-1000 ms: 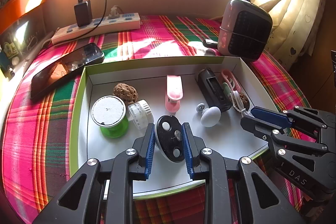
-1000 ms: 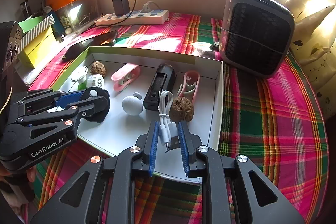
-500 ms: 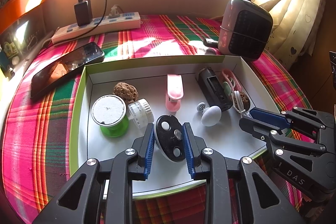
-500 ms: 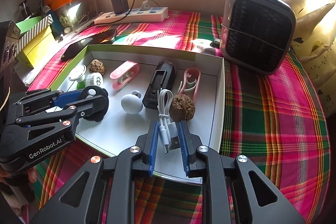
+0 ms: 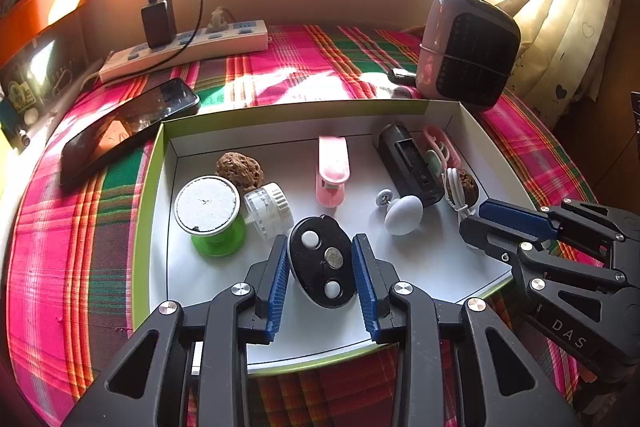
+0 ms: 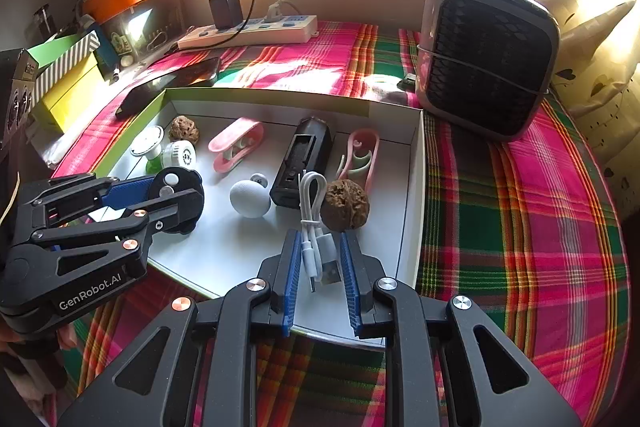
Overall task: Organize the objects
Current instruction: 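Lower both objects into the tray and open both tools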
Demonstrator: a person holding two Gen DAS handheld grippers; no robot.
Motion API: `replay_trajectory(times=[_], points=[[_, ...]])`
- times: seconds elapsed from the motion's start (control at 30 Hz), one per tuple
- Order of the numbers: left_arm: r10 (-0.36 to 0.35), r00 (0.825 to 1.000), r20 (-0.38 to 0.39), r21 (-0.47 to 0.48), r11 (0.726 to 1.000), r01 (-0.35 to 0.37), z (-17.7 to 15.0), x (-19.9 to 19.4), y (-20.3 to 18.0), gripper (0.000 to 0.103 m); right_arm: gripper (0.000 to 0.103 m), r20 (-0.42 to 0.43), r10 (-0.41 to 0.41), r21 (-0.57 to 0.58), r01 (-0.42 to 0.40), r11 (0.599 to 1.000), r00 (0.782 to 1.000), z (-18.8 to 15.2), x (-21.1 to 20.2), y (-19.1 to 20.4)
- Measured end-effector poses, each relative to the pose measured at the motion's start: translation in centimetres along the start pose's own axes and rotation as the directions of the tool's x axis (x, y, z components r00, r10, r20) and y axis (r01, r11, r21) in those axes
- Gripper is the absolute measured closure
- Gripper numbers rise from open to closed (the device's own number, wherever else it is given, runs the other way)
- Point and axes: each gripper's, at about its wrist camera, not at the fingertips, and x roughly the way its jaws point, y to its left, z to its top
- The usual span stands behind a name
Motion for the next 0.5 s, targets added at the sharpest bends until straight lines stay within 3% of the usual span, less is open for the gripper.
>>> replay_trajectory(times=[0.27,0.4,0.5], points=[[0.021,1.0,0.016,0.012,1.0,-0.021,0.0,-0.6,-0.3,0.071,0.081,0.012,0.0,0.026,0.0,1.0,1.0,0.0,-0.4,-0.1],[0.032,0.999,0.032,0.023,0.999,-0.033,-0.1,-1.3,-0.6,0.071,0.072,0.025,0.0,0.033,0.0,0.999,1.0,-0.1,-0.8,-0.1],[0.051,0.998,0.047,0.031,0.998,-0.052,-0.2,-1.8,-0.7,0.071,0.072,0.033,0.005,0.04,-0.006,0.999,0.999,-0.2,-1.2,0.0]])
